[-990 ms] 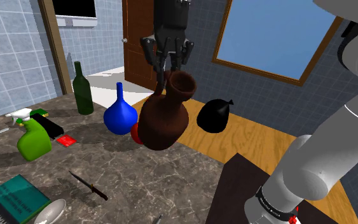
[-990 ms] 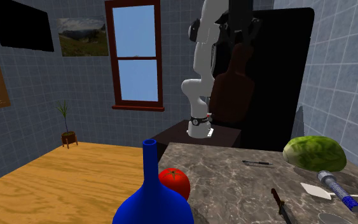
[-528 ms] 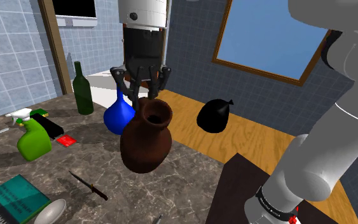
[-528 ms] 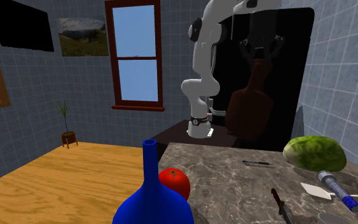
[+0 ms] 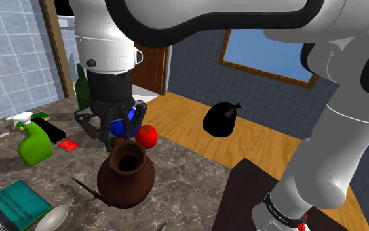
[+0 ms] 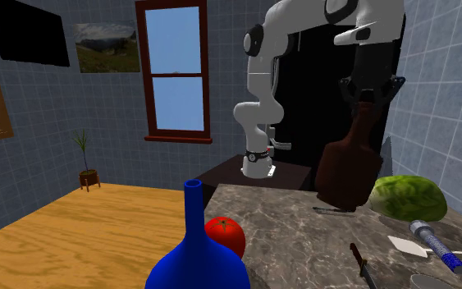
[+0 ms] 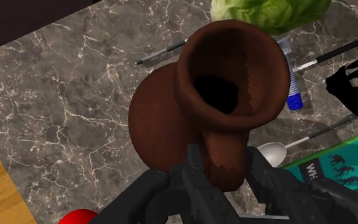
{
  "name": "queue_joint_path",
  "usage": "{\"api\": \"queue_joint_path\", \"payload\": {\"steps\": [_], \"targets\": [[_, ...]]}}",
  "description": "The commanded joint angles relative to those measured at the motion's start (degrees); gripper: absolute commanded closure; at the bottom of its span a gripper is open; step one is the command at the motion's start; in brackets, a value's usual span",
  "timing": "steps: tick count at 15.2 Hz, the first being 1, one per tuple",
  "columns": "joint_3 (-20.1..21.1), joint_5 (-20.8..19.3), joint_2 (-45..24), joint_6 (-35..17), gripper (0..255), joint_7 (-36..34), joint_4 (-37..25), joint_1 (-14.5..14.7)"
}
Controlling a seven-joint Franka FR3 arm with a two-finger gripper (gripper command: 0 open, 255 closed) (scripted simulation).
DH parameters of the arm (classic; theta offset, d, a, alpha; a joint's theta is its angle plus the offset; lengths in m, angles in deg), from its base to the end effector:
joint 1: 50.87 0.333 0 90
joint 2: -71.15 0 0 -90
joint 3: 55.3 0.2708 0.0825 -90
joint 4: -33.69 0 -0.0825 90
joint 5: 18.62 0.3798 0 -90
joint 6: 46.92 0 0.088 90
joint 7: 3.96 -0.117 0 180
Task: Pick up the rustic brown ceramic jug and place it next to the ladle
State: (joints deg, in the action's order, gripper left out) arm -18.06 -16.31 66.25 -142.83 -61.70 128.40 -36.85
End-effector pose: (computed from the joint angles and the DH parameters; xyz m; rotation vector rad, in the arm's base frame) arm 0.3615 0.4420 0.5013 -3.1172 0.1853 0.1596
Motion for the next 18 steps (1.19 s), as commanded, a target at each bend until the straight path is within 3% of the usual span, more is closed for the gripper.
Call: {"api": "queue_joint_path", "payload": {"steps": [1,18], "targets": [[0.9,-2.0,-3.1,-2.0,255,-2.7,-0.9,1.6],[0.6,-3.0,-4.9,-14.2,255,-2.8,9.9,1.9]]}}
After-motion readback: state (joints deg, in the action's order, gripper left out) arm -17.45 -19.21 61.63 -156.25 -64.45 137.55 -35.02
